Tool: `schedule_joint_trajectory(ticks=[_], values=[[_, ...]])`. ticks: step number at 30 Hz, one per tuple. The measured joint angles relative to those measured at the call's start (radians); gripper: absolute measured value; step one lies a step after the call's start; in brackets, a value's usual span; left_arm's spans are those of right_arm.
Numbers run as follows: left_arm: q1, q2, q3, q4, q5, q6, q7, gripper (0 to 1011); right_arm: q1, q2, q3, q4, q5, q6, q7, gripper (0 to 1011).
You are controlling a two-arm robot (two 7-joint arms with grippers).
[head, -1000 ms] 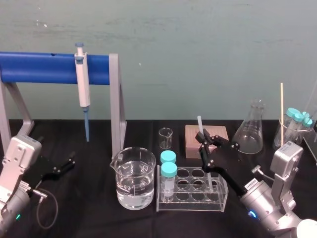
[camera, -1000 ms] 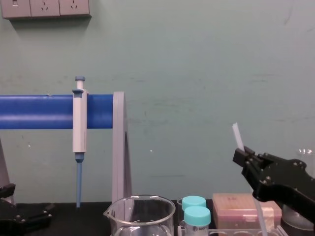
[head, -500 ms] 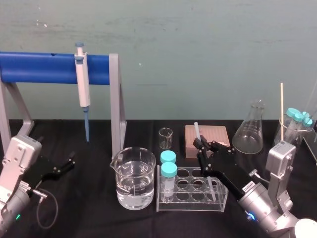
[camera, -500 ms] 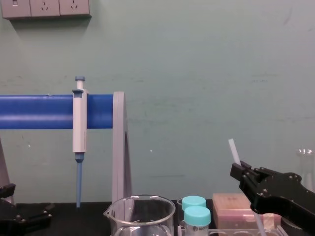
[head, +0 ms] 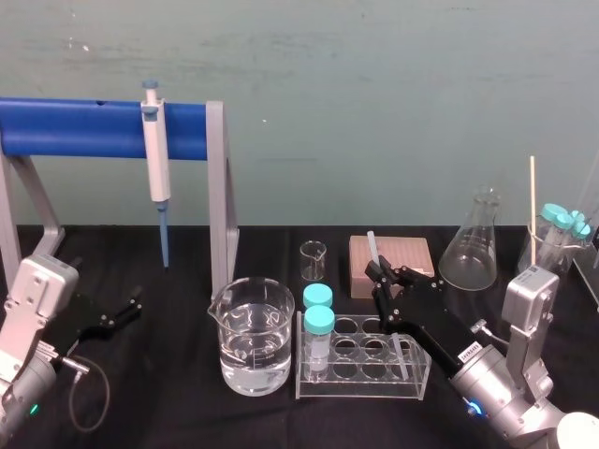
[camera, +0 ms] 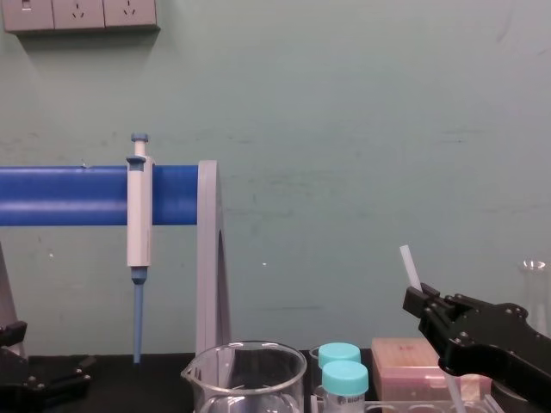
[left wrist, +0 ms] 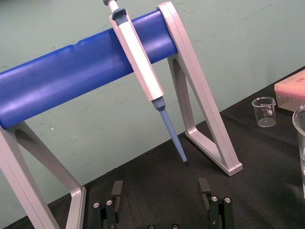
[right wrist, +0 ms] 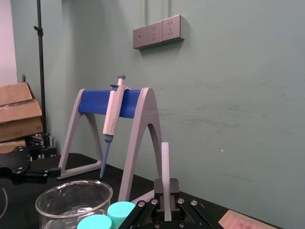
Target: Pick up the stirring rod with one hand, then place it down.
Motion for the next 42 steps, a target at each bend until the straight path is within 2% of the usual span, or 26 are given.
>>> schedule_joint_trajectory(ticks=[8,10,17,19,32,33,40,42], values=[[0.0,0.0,0.0,0.0,0.0,0.0,0.0,1000,0.0,0.0,0.001,0.0,0.0,-0.002,0.0,69],[0.0,0.0,0.0,0.0,0.0,0.0,0.0,1000,0.0,0.0,0.001,0.0,0.0,-0.002,0.0,96],[0.0,0.0,0.0,0.0,0.0,0.0,0.0,1000,0.0,0.0,0.001,0.0,0.0,-0.003,0.0,296],[0.0,0.0,0.0,0.0,0.0,0.0,0.0,1000,0.0,0.0,0.001,0.0,0.0,-0.003,0.0,394],[0.0,0.0,0.0,0.0,0.0,0.0,0.0,1000,0.0,0.0,0.001,0.0,0.001,-0.004,0.0,771],[0.0,0.0,0.0,0.0,0.0,0.0,0.0,1000,0.0,0.0,0.001,0.0,0.001,-0.004,0.0,825],[0.0,0.0,0.0,0.0,0.0,0.0,0.0,1000,0.0,0.0,0.001,0.0,0.001,-0.004,0.0,1002],[0.0,0.0,0.0,0.0,0.0,0.0,0.0,1000,0.0,0.0,0.001,0.0,0.001,-0.004,0.0,1003]])
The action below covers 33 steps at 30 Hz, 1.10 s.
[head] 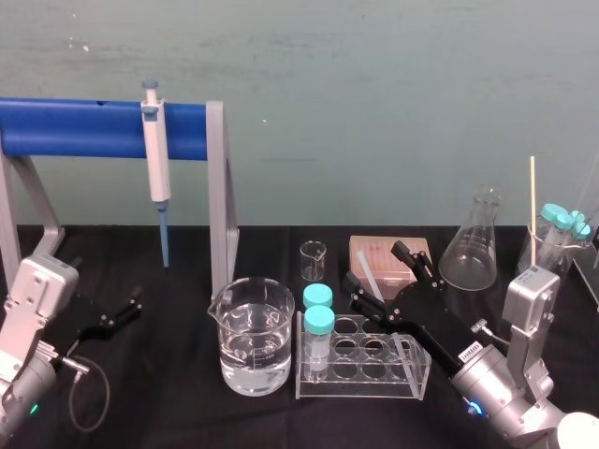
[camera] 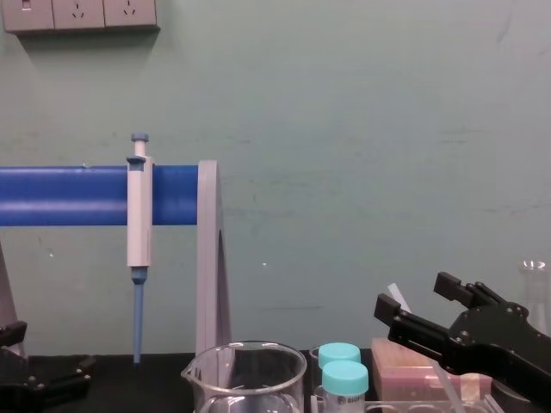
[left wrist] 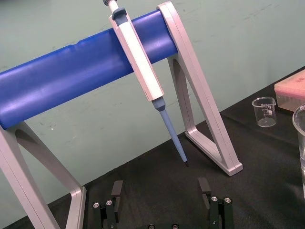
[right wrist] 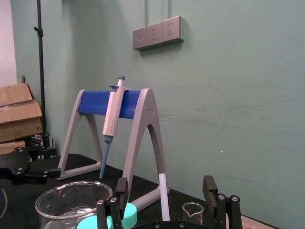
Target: Pick up the stirring rod with one hand, then place it down.
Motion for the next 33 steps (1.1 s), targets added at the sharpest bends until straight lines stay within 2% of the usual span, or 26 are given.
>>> schedule_joint_trajectory(ticks=[3,6,10,16,19,20,23,33], values=[[0.0,0.0,0.0,0.0,0.0,0.0,0.0,1000,0.0,0.0,0.0,-0.001,-0.002,-0.003,-0.002,1003],[0.0,0.0,0.0,0.0,0.0,0.0,0.0,1000,-0.008,0.005,0.0,-0.026,-0.039,-0.033,-0.027,1003],[0.0,0.0,0.0,0.0,0.0,0.0,0.0,1000,-0.027,-0.005,0.025,-0.07,-0.098,-0.068,-0.103,1003],[0.0,0.0,0.0,0.0,0.0,0.0,0.0,1000,-0.056,-0.024,0.071,-0.127,-0.191,-0.074,-0.217,1003],[0.0,0.0,0.0,0.0,0.0,0.0,0.0,1000,-0.076,-0.036,0.098,-0.16,-0.237,-0.05,-0.278,1003],[0.0,0.0,0.0,0.0,0.0,0.0,0.0,1000,-0.086,-0.043,0.111,-0.176,-0.25,-0.027,-0.302,1003],[0.0,0.0,0.0,0.0,0.0,0.0,0.0,1000,-0.105,-0.054,0.135,-0.201,-0.261,0.025,-0.333,1003],[0.0,0.0,0.0,0.0,0.0,0.0,0.0,1000,-0.158,-0.076,0.181,-0.234,-0.268,0.167,-0.366,1003]])
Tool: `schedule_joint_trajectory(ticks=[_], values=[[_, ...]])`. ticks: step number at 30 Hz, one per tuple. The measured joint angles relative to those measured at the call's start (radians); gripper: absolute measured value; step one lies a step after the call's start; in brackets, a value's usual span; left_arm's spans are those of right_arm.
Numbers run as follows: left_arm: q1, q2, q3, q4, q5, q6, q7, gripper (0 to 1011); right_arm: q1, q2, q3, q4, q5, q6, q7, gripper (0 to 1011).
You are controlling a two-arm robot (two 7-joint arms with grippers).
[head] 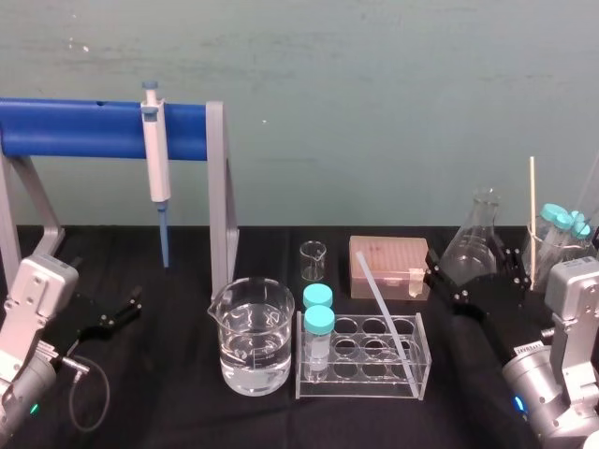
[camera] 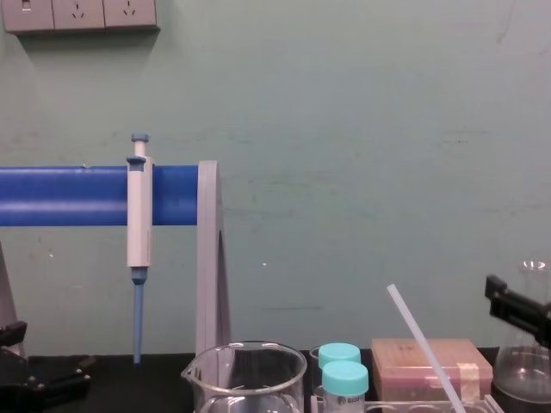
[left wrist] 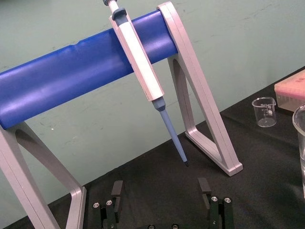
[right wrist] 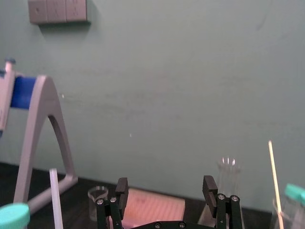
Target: Pick up the stirring rod with one hand, then place it down.
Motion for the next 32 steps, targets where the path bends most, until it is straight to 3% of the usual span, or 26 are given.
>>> schedule_joint_trajectory(ticks=[9,32], values=[[0.0,0.0,0.0,0.0,0.0,0.0,0.0,1000,-0.003,-0.001,0.005,0.009,0.015,0.064,0.025,1003],[0.0,0.0,0.0,0.0,0.0,0.0,0.0,1000,-0.004,0.0,0.005,0.007,0.011,0.057,0.023,1003]])
